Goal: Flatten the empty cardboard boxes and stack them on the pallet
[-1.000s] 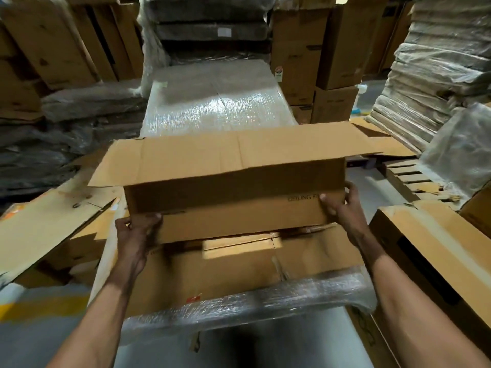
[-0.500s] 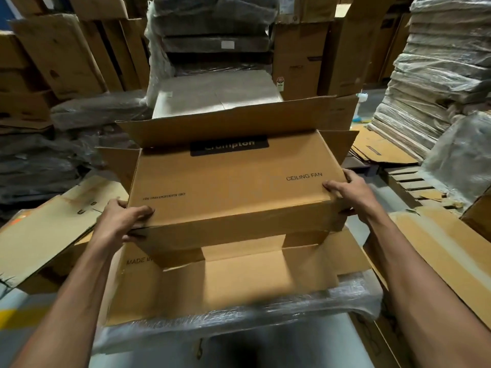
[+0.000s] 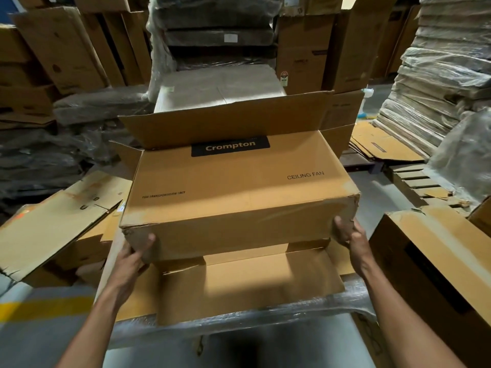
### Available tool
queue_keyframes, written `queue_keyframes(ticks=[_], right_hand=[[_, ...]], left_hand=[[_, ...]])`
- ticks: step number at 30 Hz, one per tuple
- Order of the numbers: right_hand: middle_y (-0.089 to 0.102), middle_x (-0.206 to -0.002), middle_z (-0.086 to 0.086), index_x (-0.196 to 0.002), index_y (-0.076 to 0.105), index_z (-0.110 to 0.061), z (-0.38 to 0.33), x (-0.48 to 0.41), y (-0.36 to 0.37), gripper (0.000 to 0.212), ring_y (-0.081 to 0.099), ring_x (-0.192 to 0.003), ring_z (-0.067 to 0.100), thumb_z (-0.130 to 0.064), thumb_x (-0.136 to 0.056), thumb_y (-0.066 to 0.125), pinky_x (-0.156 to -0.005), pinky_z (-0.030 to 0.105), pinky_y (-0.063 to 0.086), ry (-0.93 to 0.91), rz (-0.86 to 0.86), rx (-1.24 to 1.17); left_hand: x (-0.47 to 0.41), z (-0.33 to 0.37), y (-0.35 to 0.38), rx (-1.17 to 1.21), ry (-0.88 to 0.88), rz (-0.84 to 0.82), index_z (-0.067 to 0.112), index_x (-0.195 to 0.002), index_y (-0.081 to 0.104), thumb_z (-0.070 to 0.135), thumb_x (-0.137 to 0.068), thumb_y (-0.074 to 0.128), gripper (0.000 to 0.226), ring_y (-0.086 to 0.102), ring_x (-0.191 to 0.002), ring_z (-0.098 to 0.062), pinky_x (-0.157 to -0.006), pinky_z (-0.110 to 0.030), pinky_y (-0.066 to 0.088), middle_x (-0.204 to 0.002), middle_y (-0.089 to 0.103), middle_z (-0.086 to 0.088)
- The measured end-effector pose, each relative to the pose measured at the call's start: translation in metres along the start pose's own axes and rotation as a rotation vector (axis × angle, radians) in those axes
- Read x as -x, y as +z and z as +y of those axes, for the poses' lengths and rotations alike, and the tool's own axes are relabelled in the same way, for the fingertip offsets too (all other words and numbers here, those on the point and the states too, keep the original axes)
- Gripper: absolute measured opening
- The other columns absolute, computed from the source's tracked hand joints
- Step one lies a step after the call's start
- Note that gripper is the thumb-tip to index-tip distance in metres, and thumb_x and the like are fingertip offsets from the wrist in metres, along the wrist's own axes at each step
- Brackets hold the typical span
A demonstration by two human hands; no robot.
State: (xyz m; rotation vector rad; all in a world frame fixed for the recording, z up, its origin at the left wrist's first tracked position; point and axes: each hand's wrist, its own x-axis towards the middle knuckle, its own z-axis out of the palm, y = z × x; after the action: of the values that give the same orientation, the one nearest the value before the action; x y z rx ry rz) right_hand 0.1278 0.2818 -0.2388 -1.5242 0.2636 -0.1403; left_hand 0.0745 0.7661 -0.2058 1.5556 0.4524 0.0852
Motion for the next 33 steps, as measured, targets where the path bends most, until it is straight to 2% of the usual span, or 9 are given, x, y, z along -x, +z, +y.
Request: queue_keyframes(ticks=[4, 9, 13, 16, 20, 23, 25, 29, 33], right_hand=[[0.055, -0.136, -0.007, -0.151, 0.04, -0.034, 0.016, -0.002, 0.007, 0.121, 0.049, -0.128, 0.023, -0.089, -0.048, 0.072, -0.107, 0.058, 0.039, 0.095, -0.055, 0.074], [0.056, -0.127, -0.013, -0.144, 0.042, -0.04, 0.008, -0.009, 0.018, 0.071, 0.051, -0.118, 0.014, -0.068, -0.084, 0.065, -0.106, 0.05, 0.037, 0.065, 0.013, 0.051], [0.06, -0.131, -0.002, -0.15, 0.044, -0.028, -0.011, -0.017, 0.02, 0.084, 0.056, -0.117, 0.021, -0.072, -0.081, 0.064, -0.107, 0.05, 0.044, 0.001, 0.088, 0.059], [0.059, -0.137, 0.003, -0.148, 0.044, -0.024, -0.031, -0.024, 0.025, 0.094, 0.056, -0.123, 0.026, -0.077, -0.074, 0.068, -0.108, 0.05, 0.046, -0.067, 0.122, 0.07], [0.056, -0.139, 0.006, -0.144, 0.047, -0.033, -0.063, -0.038, 0.032, 0.083, 0.054, -0.123, 0.026, -0.075, -0.075, 0.067, -0.099, 0.043, 0.047, -0.178, 0.157, 0.175], [0.051, -0.137, 0.012, -0.144, 0.047, -0.017, -0.087, -0.048, 0.033, 0.083, 0.052, -0.124, 0.029, -0.063, -0.079, 0.072, -0.097, 0.038, 0.047, -0.244, 0.176, 0.285], [0.047, -0.14, 0.015, -0.144, 0.047, -0.011, -0.099, -0.055, 0.033, 0.075, 0.048, -0.127, 0.03, -0.049, -0.087, 0.076, -0.1, 0.037, 0.043, -0.256, 0.198, 0.386], [0.049, -0.136, 0.016, -0.139, 0.05, -0.008, -0.105, -0.064, 0.034, 0.075, 0.051, -0.122, 0.033, -0.048, -0.083, 0.079, -0.1, 0.049, 0.05, -0.183, 0.145, 0.528], [0.044, -0.142, 0.02, -0.151, 0.038, -0.008, -0.09, -0.058, 0.042, 0.078, 0.043, -0.132, 0.038, -0.034, -0.088, 0.076, -0.106, 0.047, 0.041, -0.174, 0.128, 0.669]], left_hand=[[-0.002, -0.023, 0.012, -0.077, -0.085, 0.02, 0.027, -0.154, 0.034, 0.052, -0.076, 0.079, 0.094, 0.039, -0.142, -0.03, -0.115, -0.06, 0.032, -0.155, 0.044, -0.003], [-0.009, -0.022, 0.022, -0.061, -0.057, 0.054, 0.036, -0.156, 0.026, 0.055, -0.074, 0.076, 0.099, 0.036, -0.144, -0.024, -0.119, -0.056, 0.026, -0.157, 0.041, 0.002], [-0.021, -0.004, 0.02, -0.056, 0.03, 0.102, 0.03, -0.153, 0.032, 0.076, -0.054, 0.083, 0.121, 0.048, -0.132, -0.025, -0.112, -0.052, 0.038, -0.145, 0.052, 0.001], [-0.032, 0.024, 0.018, -0.138, 0.096, 0.194, 0.03, -0.143, 0.04, 0.081, -0.057, 0.078, 0.108, 0.055, -0.121, -0.027, -0.105, -0.054, 0.046, -0.133, 0.059, 0.001], [-0.042, 0.066, 0.021, -0.281, 0.146, 0.339, 0.024, -0.135, 0.05, 0.093, -0.058, 0.066, 0.105, 0.06, -0.108, -0.032, -0.091, -0.043, 0.049, -0.121, 0.064, -0.003], [-0.047, 0.101, 0.025, -0.38, 0.152, 0.416, 0.009, -0.117, 0.067, 0.093, -0.06, 0.063, 0.102, 0.065, -0.097, -0.035, -0.077, -0.039, 0.048, -0.111, 0.07, -0.013], [-0.051, 0.117, 0.025, -0.456, 0.172, 0.441, 0.006, -0.125, 0.06, 0.093, -0.061, 0.062, 0.108, 0.063, -0.106, -0.038, -0.083, -0.043, 0.049, -0.121, 0.067, -0.016], [-0.053, 0.119, 0.028, -0.566, 0.131, 0.393, 0.002, -0.141, 0.042, 0.077, -0.075, 0.068, 0.104, 0.054, -0.124, -0.042, -0.097, -0.048, 0.045, -0.139, 0.054, -0.024], [-0.049, 0.086, 0.03, -0.642, 0.128, 0.369, 0.004, -0.139, 0.036, 0.071, -0.075, 0.073, 0.099, 0.055, -0.121, -0.045, -0.097, -0.052, 0.048, -0.136, 0.055, -0.026]])
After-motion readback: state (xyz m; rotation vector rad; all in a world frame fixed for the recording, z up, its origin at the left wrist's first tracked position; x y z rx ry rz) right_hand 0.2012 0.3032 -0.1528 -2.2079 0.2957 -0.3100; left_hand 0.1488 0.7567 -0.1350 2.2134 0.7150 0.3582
